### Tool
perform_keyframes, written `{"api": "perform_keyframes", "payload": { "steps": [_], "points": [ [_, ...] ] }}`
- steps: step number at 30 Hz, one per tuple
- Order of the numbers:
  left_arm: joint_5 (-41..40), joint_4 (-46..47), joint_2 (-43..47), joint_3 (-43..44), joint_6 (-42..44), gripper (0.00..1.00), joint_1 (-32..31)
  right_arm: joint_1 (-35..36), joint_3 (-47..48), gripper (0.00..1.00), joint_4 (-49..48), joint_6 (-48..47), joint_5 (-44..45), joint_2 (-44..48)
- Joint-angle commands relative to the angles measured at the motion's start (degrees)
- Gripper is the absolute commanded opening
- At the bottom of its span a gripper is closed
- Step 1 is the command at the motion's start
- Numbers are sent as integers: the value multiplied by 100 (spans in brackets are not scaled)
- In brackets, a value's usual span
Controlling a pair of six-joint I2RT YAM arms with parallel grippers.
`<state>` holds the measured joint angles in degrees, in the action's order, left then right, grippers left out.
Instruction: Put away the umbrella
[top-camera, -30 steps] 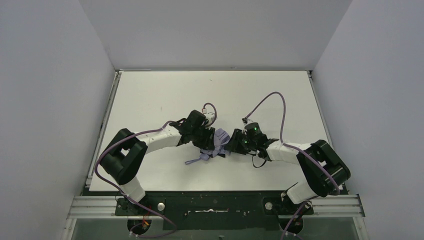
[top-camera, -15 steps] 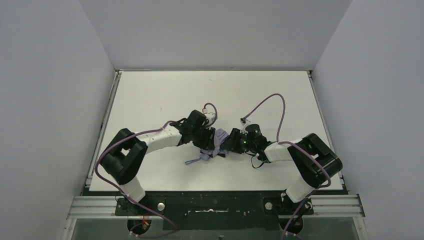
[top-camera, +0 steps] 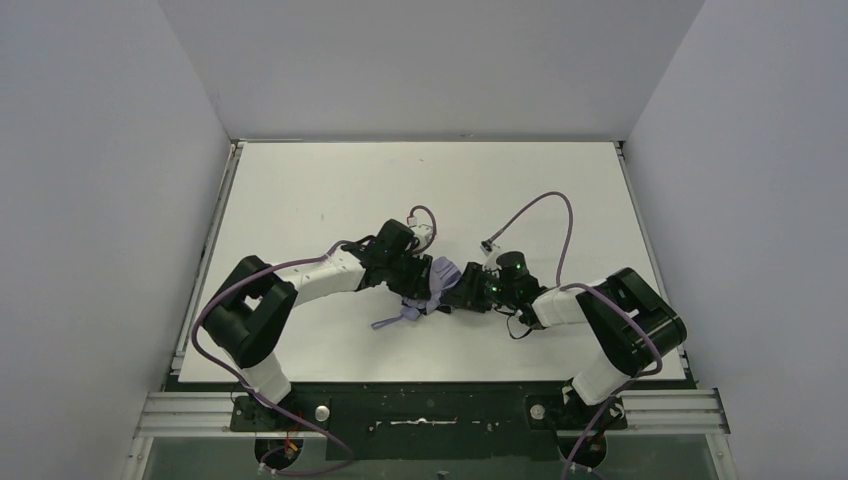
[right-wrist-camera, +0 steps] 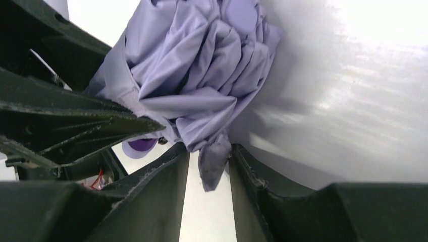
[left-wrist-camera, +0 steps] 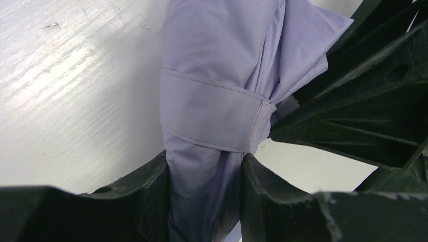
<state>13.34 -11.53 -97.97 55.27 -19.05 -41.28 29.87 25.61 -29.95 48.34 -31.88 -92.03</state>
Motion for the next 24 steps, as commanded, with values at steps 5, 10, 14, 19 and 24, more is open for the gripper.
{"api": "perform_keyframes", "payload": {
  "steps": [5, 10, 14, 19, 24],
  "points": [
    [-19, -249, -293, 63, 121, 0, -87, 30, -81, 38, -10, -75, -197, 295],
    [-16, -236, -295, 70, 112, 0, -91, 3, 122, 39, 479, -118, 392, 253],
    [-16, -262, -286, 72, 112, 0, -103, -18, 261, 39, 945, -35, 1040, 333],
    [-46, -271, -275, 55, 121, 0, -126, -25, 369, 39, 1072, 37, 1223, 359],
    [-69, -271, -270, 36, 129, 0, -123, -25, 355, 38, 597, 135, 732, 151]
  ]
}}
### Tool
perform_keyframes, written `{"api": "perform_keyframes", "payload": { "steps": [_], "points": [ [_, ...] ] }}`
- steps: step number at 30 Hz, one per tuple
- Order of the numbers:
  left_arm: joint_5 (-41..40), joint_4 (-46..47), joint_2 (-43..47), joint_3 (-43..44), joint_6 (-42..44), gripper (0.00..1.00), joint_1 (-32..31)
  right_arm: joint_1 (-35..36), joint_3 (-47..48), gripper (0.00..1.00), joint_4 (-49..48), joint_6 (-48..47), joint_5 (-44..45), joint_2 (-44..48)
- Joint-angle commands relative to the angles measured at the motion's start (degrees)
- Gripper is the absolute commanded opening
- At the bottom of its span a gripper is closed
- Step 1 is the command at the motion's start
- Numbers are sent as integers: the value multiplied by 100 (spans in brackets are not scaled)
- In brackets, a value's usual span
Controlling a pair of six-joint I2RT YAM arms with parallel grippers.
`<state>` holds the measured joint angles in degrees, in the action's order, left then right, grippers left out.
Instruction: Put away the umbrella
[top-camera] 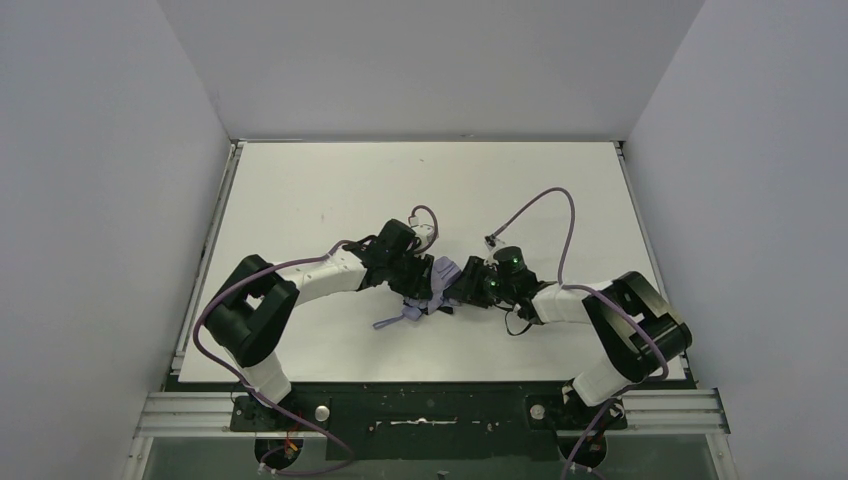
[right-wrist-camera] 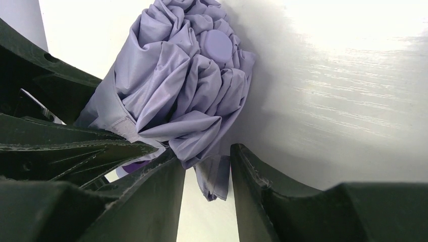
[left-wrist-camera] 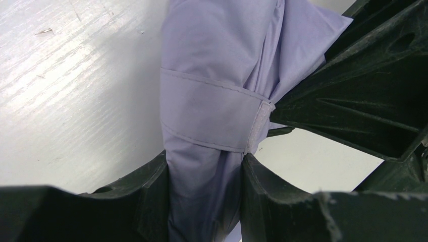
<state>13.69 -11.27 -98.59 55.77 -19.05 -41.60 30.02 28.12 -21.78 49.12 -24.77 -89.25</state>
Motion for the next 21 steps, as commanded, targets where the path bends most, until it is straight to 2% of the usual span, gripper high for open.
{"api": "perform_keyframes", "payload": {
  "steps": [1, 7, 12, 17, 21],
  "points": [
    [-101, -297, -210, -9, 129, 0, -93, -40, 75, 38, -327, 90, -38, -142],
    [-94, -301, -235, 4, 129, 0, -101, -47, -340, 36, -900, 682, -40, 128],
    [-94, -305, -260, 13, 138, 0, -103, -63, -525, 39, -652, 1106, 346, 472],
    [-130, -355, -241, 4, 172, 0, -111, -112, -570, 39, -789, 1280, 432, 291],
    [-139, -378, -220, -16, 191, 0, -107, -161, -668, 39, -1315, 1556, 416, 40]
  ]
}}
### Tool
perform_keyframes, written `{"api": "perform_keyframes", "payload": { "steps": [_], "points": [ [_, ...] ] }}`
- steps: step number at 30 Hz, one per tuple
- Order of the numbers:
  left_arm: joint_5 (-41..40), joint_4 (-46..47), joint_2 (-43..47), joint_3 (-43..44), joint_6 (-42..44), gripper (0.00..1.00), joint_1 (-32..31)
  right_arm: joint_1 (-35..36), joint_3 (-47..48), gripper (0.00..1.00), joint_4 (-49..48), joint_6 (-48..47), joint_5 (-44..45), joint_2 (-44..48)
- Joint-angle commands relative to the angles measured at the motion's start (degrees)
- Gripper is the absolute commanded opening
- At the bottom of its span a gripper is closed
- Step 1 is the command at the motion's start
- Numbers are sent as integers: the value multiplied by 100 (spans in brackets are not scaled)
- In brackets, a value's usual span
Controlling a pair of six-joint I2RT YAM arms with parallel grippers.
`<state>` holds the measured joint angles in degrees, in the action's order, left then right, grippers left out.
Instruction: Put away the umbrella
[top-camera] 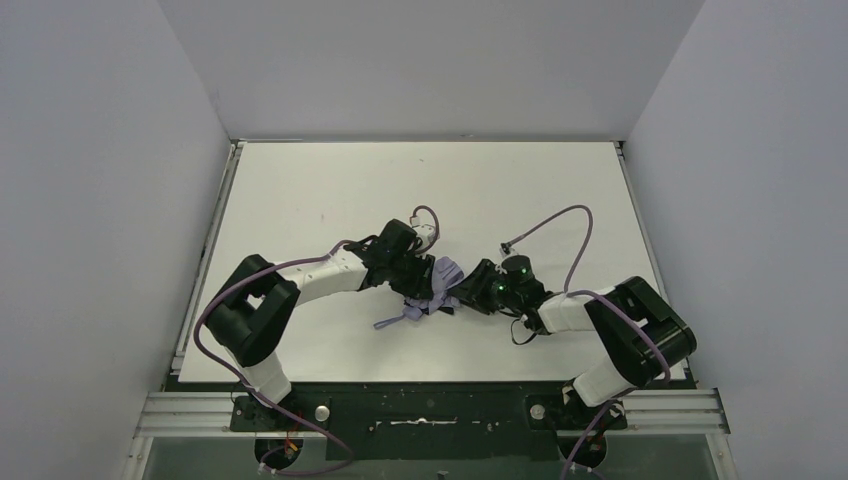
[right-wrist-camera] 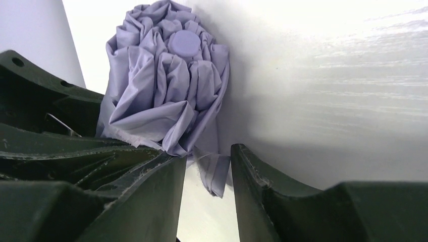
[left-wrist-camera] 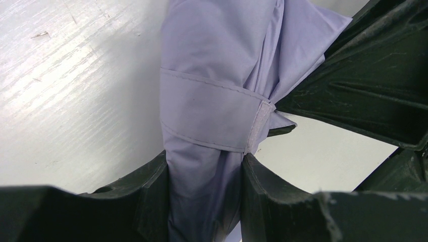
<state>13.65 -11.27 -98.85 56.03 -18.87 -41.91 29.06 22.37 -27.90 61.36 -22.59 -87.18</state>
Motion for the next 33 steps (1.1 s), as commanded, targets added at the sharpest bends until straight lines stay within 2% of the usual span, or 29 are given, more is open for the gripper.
{"api": "perform_keyframes", "payload": {
  "steps": [1, 6, 13, 20, 26, 33],
  "points": [
    [-135, -382, -188, -40, 173, 0, -79, -80, -131, 39, -873, 414, 202, -221],
    [-124, -390, -196, -7, 165, 0, -80, -118, -256, 39, -1357, 726, 282, -358],
    [-135, -395, -222, 13, 164, 0, -87, -113, -480, 35, -1531, 969, 347, -219],
    [-143, -414, -281, 47, 165, 0, -106, -112, -620, 32, -1646, 931, 283, -183],
    [-183, -430, -309, 66, 156, 0, -116, -118, -693, 24, -2155, 1046, 106, -355],
    [-196, -459, -312, 75, 147, 0, -113, -117, -807, 23, -2219, 1078, 53, -158]
  ]
}}
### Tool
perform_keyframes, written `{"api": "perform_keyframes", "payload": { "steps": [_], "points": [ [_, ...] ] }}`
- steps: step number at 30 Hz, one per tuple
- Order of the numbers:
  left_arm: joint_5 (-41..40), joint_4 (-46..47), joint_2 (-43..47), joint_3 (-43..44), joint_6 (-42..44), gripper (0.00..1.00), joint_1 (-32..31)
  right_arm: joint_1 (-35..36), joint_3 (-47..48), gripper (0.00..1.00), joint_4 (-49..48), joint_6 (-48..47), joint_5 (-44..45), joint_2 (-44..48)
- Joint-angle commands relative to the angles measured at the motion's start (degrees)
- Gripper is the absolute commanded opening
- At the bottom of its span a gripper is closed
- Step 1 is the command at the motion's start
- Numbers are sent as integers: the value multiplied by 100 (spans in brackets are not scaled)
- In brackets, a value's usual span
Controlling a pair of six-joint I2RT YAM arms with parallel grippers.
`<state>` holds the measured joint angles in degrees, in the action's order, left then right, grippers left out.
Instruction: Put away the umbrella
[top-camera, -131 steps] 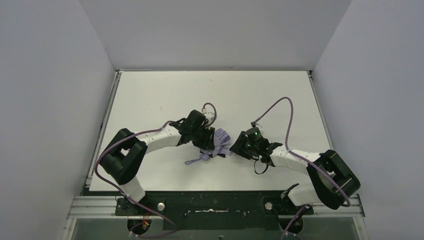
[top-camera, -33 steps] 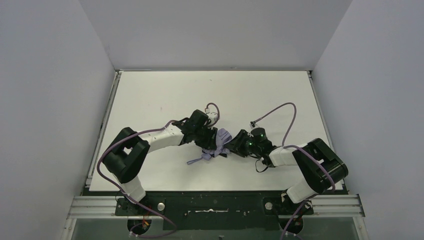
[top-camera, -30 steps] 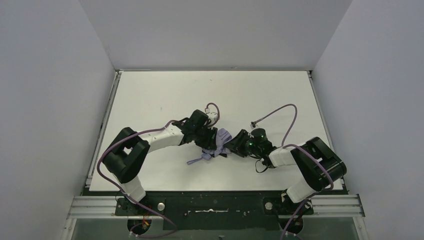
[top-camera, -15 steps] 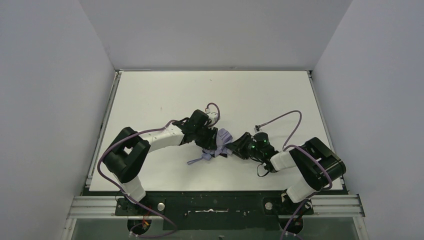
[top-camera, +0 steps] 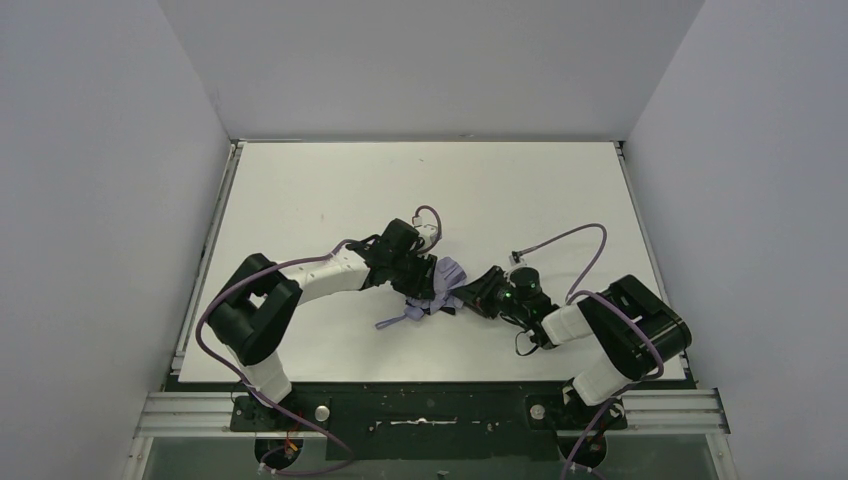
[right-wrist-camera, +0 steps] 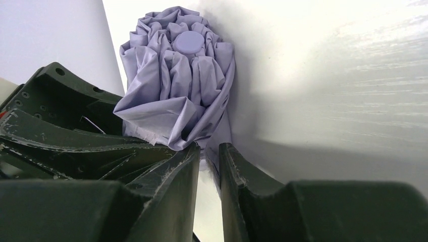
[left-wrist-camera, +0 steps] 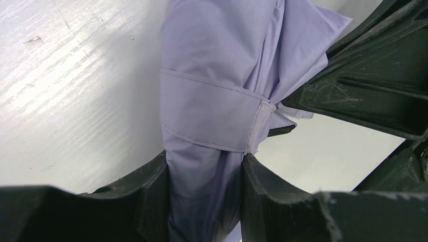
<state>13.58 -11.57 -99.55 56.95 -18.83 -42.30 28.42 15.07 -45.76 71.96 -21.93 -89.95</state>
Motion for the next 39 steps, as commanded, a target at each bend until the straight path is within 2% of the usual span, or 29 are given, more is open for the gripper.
{"api": "perform_keyframes", "payload": {
  "steps": [1, 8, 14, 24, 26, 33, 39],
  "points": [
    [-189, -428, -240, -21, 143, 0, -72, -50, -75, 25, -349, -7, -6, 176],
    [-176, -428, -258, -17, 148, 0, -76, -56, -48, 26, 232, -238, 36, 541],
    [-172, -422, -261, -26, 143, 0, -84, -48, -9, 23, 542, -354, 53, 757],
    [-155, -413, -301, -23, 143, 0, -85, -53, 119, 22, 527, -444, -66, 542],
    [-148, -414, -297, -18, 143, 0, -85, -49, 91, 20, 411, -402, -99, 478],
    [-157, -431, -346, 15, 144, 0, -101, -47, 57, 0, 243, -383, -143, 443],
    [-354, -472, -375, 29, 68, 0, -107, -18, -8, 0, 108, -430, -231, 597]
  ]
}}
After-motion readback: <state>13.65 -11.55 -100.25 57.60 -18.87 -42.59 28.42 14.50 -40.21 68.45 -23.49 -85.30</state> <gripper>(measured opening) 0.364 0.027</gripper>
